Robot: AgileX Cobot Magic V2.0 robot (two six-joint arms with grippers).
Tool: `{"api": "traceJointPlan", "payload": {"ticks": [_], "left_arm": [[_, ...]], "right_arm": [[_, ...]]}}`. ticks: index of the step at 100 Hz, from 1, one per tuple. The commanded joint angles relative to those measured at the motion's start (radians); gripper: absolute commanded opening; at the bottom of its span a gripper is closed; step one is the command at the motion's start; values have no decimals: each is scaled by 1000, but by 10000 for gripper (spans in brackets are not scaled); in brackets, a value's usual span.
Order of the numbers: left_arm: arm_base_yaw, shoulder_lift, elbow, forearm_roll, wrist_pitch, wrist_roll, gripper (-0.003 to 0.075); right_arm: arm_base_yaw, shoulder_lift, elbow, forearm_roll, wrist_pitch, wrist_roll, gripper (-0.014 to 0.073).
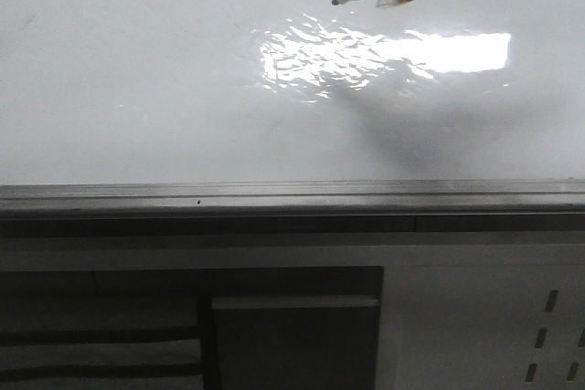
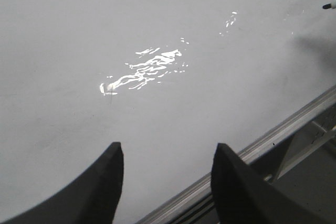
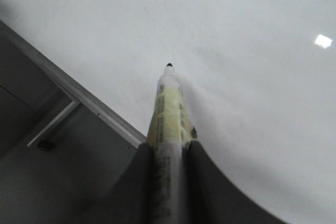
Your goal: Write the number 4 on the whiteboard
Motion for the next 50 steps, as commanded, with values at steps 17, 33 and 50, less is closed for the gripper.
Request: {"api": "traceJointPlan", "payload": {"ticks": [17, 33, 50], "left_arm": [[2, -3, -26, -25, -84, -11, 354], [2, -3, -26, -25, -84, -11, 354], [2, -3, -26, -26, -84, -11, 354]], "right_arm": [[1, 57, -57, 25, -78, 4, -53], [1, 94, -57, 23, -80, 4, -53], [5, 130, -57, 29, -40, 4, -53]]}}
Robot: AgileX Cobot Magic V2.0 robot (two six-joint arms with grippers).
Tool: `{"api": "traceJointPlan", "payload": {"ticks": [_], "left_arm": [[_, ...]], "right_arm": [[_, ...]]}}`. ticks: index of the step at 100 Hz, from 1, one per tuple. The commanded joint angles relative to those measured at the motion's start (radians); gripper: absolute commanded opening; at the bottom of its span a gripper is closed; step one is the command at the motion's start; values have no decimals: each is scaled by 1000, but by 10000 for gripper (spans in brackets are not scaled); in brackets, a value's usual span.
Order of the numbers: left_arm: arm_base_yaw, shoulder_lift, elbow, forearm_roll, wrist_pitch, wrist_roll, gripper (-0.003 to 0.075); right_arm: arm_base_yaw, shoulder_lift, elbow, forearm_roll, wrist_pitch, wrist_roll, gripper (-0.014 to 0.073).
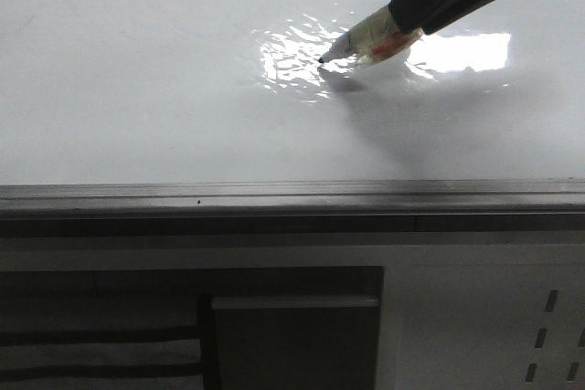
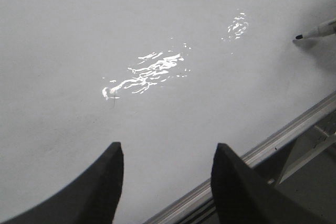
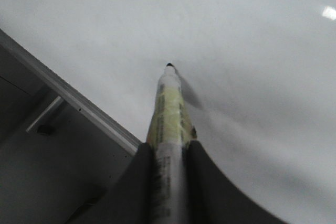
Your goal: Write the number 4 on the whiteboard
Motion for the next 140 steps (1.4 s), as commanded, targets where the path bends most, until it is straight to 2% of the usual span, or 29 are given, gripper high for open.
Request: {"api": "traceJointPlan", "payload": {"ticks": [1, 37, 58, 68, 80, 95, 115, 133, 140], "left_arm": [[2, -2, -26, -26, -71, -9, 354], [2, -2, -26, -28, -71, -9, 354], [2, -2, -26, -28, -77, -9, 354], [2, -2, -26, -28, -78, -9, 354], [2, -2, -26, -28, -79, -9, 354], [2, -2, -26, -28, -101, -9, 354], [2, -2, -26, -28, -112, -9, 354], [2, -2, -26, -28, -112, -9, 354], [2, -2, -26, -28, -110, -7, 354]], "right_arm": [[2, -4, -39, 30, -21, 1, -53], [9, 25, -39, 29, 10, 3, -53], [-94, -32, -39, -48, 132, 41, -53], [-112, -72, -39, -38, 160, 41, -53], [-80, -119, -39, 38, 143, 11, -53], [-40, -124, -39, 36, 68, 11, -53], [-42, -42, -39, -8, 19, 11, -53], [-40, 18, -39, -34, 191, 11, -53], [-39, 3, -41, -34, 203, 11, -53]]}}
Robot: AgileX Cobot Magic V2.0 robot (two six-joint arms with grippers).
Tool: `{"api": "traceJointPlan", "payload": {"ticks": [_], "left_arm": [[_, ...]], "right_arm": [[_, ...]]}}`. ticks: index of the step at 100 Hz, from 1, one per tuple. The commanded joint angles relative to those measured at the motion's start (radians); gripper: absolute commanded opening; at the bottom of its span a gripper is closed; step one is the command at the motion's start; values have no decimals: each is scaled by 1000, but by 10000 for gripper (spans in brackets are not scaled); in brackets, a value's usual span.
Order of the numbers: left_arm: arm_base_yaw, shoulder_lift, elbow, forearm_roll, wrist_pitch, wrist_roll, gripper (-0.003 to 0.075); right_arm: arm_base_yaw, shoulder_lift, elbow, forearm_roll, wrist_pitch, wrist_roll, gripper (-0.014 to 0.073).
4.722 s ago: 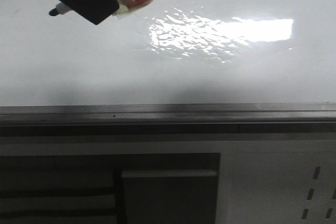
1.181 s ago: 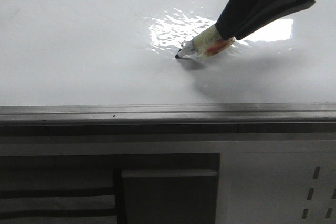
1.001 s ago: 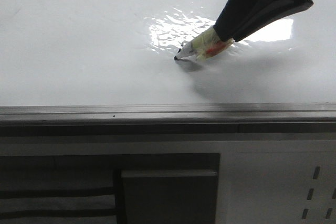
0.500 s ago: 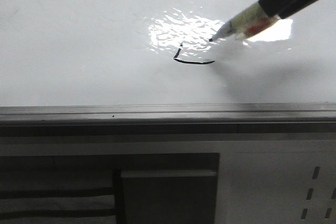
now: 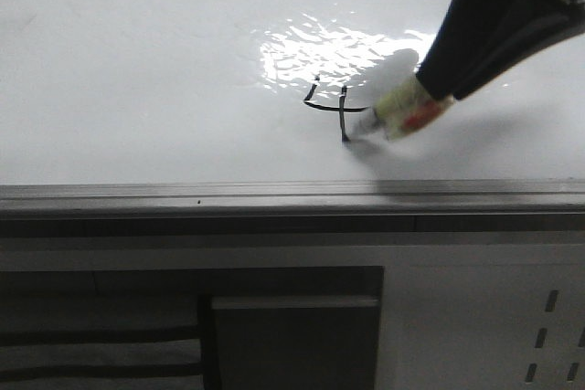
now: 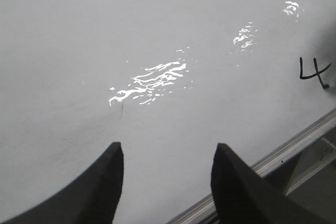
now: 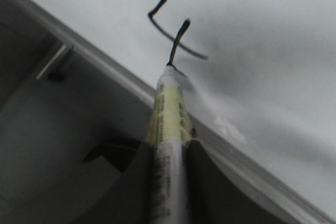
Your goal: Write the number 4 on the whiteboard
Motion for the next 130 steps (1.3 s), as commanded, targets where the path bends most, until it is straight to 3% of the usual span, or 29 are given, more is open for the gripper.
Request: {"api": "traceJointPlan", "payload": {"ticks": [1, 12, 32, 50, 63, 84, 130], "left_arm": [[2, -2, -26, -28, -73, -4, 354], [2, 10, -43, -65, -4, 63, 354], [-89, 117, -108, -307, 215, 458, 354], [-261, 247, -162, -354, 160, 600, 354], [-380, 347, -216, -352, 67, 644, 354], [-487, 505, -322, -352, 63, 722, 355], [-526, 636, -439, -352, 82, 722, 333]], "right_arm": [[-1, -34, -35, 2, -5, -13, -53], [4, -104, -68, 4, -3, -102, -53], [66, -226, -92, 4, 6, -429, -53], [127, -268, -92, 4, 15, -675, -53], [147, -266, -92, 4, 15, -709, -53], [147, -266, -92, 4, 13, -709, -53], [147, -266, -92, 4, 13, -709, -53]]}}
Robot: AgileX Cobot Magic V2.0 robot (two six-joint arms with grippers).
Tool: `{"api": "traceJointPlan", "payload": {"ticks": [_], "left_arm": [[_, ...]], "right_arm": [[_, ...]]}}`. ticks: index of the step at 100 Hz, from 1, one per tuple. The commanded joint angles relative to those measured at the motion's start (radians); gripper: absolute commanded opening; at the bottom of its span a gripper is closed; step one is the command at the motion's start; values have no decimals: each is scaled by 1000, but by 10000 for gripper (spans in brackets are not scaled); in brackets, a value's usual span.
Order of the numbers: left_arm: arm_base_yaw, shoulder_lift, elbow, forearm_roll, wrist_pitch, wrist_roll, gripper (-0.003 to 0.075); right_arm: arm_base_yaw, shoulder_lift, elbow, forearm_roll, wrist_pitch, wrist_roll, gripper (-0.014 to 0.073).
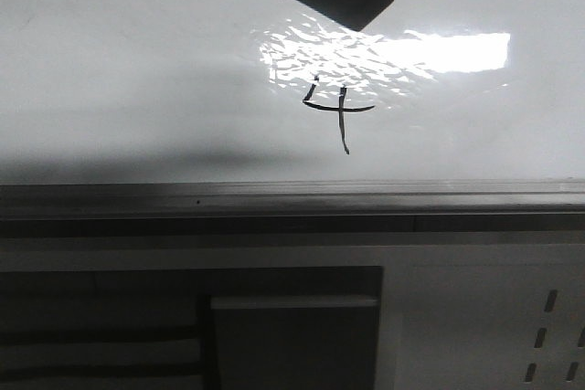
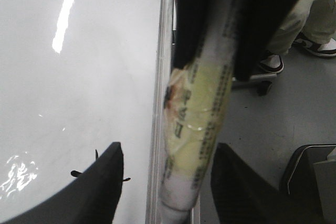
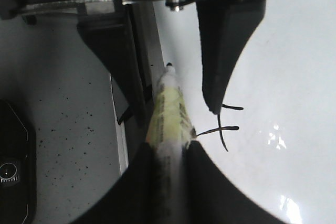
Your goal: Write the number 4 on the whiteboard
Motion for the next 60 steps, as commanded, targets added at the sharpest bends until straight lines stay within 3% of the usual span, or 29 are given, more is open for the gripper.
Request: {"api": "traceJointPlan", "payload": {"ticks": [1, 22, 40, 47, 60], "left_arm": [[-9, -29, -36, -45, -26, -1, 325], [-9, -29, -36, -45, -29, -1, 149], [-9, -29, -36, -45, -29, -1, 62], [-9, -29, -36, -45, -29, -1, 38], [-9, -29, -36, -45, -29, -1, 2]], "right_arm": [[3, -19, -33, 21, -45, -9, -53], [3, -19, -33, 22, -45, -9, -53], [3, -19, -33, 22, -30, -9, -44], [3, -19, -31, 22, -25, -9, 15], [3, -19, -31, 22, -24, 0, 232]]}}
